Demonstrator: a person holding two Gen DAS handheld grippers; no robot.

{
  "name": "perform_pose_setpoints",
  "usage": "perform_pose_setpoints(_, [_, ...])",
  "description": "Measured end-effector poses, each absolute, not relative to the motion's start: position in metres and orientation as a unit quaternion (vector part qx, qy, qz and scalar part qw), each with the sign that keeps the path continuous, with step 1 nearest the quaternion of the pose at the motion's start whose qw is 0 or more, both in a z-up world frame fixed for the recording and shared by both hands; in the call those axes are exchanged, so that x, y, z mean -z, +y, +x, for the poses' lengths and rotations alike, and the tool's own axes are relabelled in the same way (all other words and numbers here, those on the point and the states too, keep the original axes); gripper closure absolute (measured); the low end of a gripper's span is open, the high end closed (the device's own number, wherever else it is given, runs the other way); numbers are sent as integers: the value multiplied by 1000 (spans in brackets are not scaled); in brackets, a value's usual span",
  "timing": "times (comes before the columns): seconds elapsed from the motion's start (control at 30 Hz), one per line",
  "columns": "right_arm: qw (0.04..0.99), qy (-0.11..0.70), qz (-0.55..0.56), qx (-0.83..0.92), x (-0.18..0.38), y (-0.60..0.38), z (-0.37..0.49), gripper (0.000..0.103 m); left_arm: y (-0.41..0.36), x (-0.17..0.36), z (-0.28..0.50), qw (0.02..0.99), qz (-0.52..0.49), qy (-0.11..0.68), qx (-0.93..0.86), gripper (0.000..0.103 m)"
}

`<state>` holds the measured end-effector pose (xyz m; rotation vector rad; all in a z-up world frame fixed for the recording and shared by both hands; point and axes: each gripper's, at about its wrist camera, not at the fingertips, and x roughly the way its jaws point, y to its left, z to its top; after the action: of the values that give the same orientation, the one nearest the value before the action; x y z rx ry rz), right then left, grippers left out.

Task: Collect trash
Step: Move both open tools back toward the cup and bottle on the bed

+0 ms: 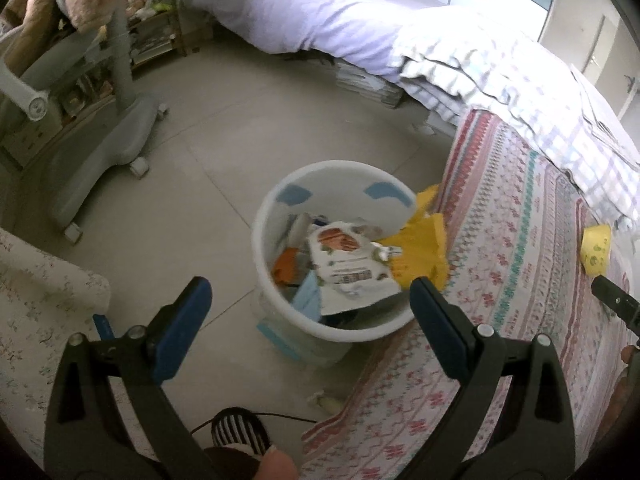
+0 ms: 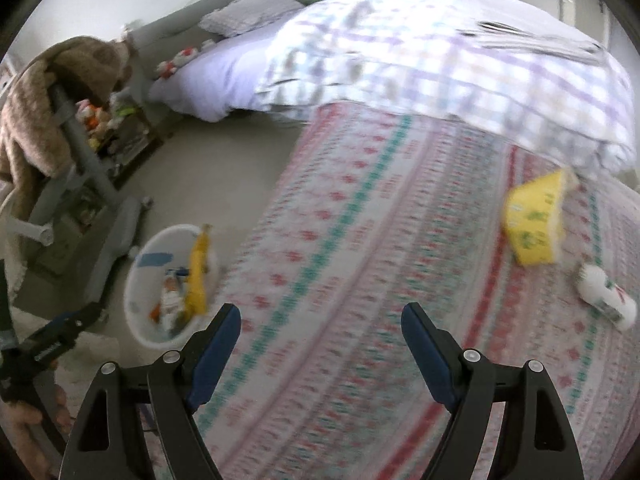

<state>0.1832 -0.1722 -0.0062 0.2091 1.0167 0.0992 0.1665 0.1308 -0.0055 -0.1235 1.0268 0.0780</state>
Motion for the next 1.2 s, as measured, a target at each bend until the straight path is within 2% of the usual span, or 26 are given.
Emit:
perform_pose_setpoints(0.8, [863,481,94,120,23,-372,164,19,-6,22,192,859,-22,510,38,4])
perform_pose_setpoints(1.2, [848,514,-24,126,56,-399,171,19,-55,36,202,851,-10,521,64,4])
